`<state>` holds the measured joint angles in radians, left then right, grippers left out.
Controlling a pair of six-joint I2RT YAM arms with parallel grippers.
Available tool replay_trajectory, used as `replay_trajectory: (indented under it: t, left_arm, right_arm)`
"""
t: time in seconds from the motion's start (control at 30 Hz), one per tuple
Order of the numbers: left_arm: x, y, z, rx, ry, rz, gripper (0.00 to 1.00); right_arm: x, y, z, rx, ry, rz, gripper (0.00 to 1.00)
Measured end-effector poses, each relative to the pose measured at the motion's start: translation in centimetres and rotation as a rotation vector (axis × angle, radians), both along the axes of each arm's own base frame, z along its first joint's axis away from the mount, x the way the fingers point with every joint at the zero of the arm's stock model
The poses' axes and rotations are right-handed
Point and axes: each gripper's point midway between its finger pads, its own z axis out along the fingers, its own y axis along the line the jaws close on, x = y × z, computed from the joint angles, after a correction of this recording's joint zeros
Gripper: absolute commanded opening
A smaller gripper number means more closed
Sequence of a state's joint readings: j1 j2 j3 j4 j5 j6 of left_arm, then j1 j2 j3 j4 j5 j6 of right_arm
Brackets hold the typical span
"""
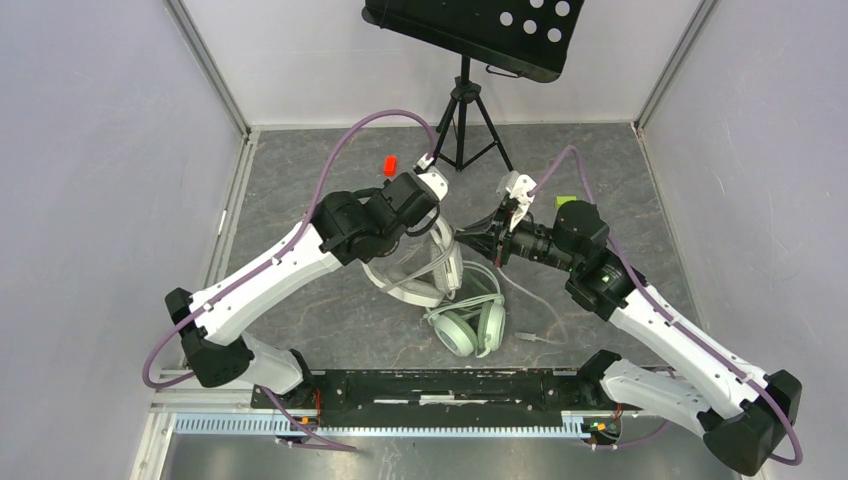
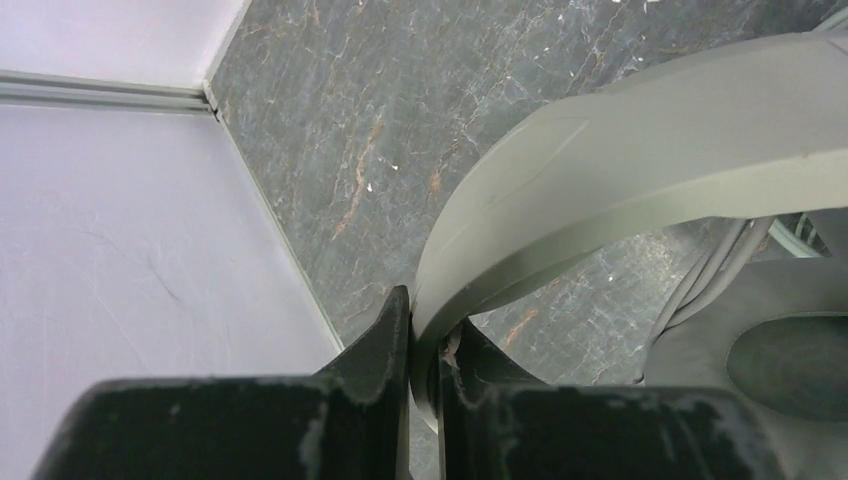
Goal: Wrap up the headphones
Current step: Wrap the headphones cable around the headphones.
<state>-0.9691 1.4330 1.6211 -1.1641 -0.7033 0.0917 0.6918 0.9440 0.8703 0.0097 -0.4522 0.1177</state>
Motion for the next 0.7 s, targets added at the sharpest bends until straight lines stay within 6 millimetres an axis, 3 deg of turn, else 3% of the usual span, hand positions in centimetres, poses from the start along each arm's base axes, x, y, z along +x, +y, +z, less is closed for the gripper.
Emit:
replay_trajectory:
  t: [0.17,0.47,0.7]
  left_arm:
    - [-0.1,-0.2,0.4,-0.053,-0.01,0.038,0.02]
    - [-0.2,0.0,1.7,-0.137,-0.041,0.117,0.02]
    - [0.0,0.1,2.3,-0.158,-0.059,0.154,0.02]
  right_arm:
    - [-1.2,0.7,-0.1,0.058,0.046,0.063,0.08]
    - [-1.7,1.1,2.2,0.159,0.049,0.099,0.13]
    - [-1.7,1.2,2.9,0.201,0.04,0.104,0.03]
